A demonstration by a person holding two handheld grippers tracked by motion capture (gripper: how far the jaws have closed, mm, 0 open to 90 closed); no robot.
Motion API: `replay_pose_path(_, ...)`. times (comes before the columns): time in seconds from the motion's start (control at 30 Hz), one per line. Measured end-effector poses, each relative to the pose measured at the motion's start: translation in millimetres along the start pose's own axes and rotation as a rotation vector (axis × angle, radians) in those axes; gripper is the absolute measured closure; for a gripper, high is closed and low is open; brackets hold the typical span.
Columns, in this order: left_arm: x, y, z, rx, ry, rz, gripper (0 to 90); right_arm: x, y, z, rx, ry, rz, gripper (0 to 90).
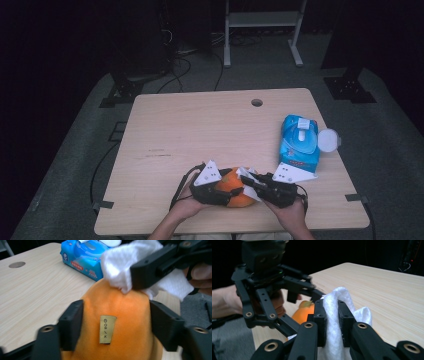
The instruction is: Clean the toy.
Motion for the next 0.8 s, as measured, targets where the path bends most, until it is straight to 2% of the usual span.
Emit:
replay_pose_path(0.1, 1.8, -2.1, -5.0, 0.009, -0.037, 0.007, 19.2, 6.5, -1.2, 12.8, 0.027, 0.031, -0.011, 79.8)
replay_pose_path(0.2, 4.1, 0.1, -6.5, 0.001, -0.043, -0.001, 18.7, 10.6, -5.2, 24.4, 0.066, 0.056, -0.021, 79.8)
replay_pose_path(0.27, 4.6, 2.9, -4.7, -0.012, -0.018, -0.019, 23.1, 8.3, -4.5, 20.1, 0.059, 0.050, -0.014, 79.7)
replay_pose_path(0.3, 4.6, 3.5, -3.8, -0.007, -0.015, -0.019, 24.8, 5.9, -3.6, 15.0, 0.041, 0.045, -0.007, 79.6)
replay_pose_path(0.37, 4.7, 4.8, -1.2, 0.002, -0.008, -0.015, 25.5, 2.0, -0.1, 3.7, -0.005, 0.028, 0.000, 79.6)
replay_pose_path(0.43, 3.8, 1.6, -1.3, 0.014, -0.004, -0.014, 23.6, 3.3, 4.4, 0.0, -0.008, -0.004, -0.019, 79.7)
replay_pose_path(0.5, 2.5, -2.2, -6.7, 0.020, -0.031, 0.014, 20.3, 6.8, 3.5, 7.5, 0.006, 0.013, -0.022, 79.7)
replay_pose_path(0.57, 4.1, -2.9, -12.0, -0.004, -0.055, 0.001, 16.0, 8.3, 0.6, 14.0, 0.035, 0.008, -0.027, 79.7)
replay_pose_path(0.6, 6.9, -1.7, -13.8, 0.002, -0.075, -0.004, 15.5, 9.1, -1.8, 18.9, 0.047, 0.026, -0.022, 79.7)
replay_pose_path(0.63, 8.8, -0.6, -13.4, 0.011, -0.076, -0.010, 17.9, 10.2, -4.3, 24.5, 0.056, 0.051, -0.015, 79.6)
replay_pose_path(0.73, 9.6, 2.1, -6.8, 0.031, -0.025, -0.028, 24.4, 13.6, -6.5, 34.3, 0.073, 0.065, -0.021, 79.7)
replay_pose_path(0.8, 8.3, 0.4, -6.4, 0.054, -0.027, -0.018, 25.7, 15.9, -8.0, 39.4, 0.086, 0.082, -0.019, 79.6)
Point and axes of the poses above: each handheld gripper's, and its own axes: y roughly forward along the jaws, x roughly out of its underside, z roughly to its right, the point moved 4 cm from there along y, roughly forward along the jaws, and after that the axes turned 5 degrees about z, right-handed, at the moved point
